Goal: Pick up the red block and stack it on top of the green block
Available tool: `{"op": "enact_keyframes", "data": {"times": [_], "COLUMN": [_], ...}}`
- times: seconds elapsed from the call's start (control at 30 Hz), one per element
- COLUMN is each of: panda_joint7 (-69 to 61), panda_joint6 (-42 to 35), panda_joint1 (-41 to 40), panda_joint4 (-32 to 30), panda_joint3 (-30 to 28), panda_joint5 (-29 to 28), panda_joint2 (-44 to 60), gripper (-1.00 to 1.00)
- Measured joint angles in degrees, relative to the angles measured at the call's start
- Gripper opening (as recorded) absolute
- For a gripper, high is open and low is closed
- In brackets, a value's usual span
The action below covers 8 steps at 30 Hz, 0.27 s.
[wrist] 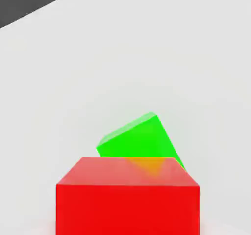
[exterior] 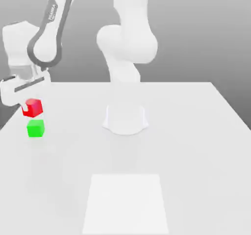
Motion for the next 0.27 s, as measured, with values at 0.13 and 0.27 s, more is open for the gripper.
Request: {"op": "enact_keyframes", "data": {"times": [0.13, 0.27], "panda_joint7": [-5.8, -8.9], "panda_joint6": [2.8, 6.0], "panda_joint1": [2.4, 3.1], "panda_joint4": [0.3, 0.5], "panda_joint3": [0.0, 0.4], "panda_joint5": [8.2, 12.7], "panda_joint2": [4.3, 7.8], "gripper": [-1.0, -1.0]}}
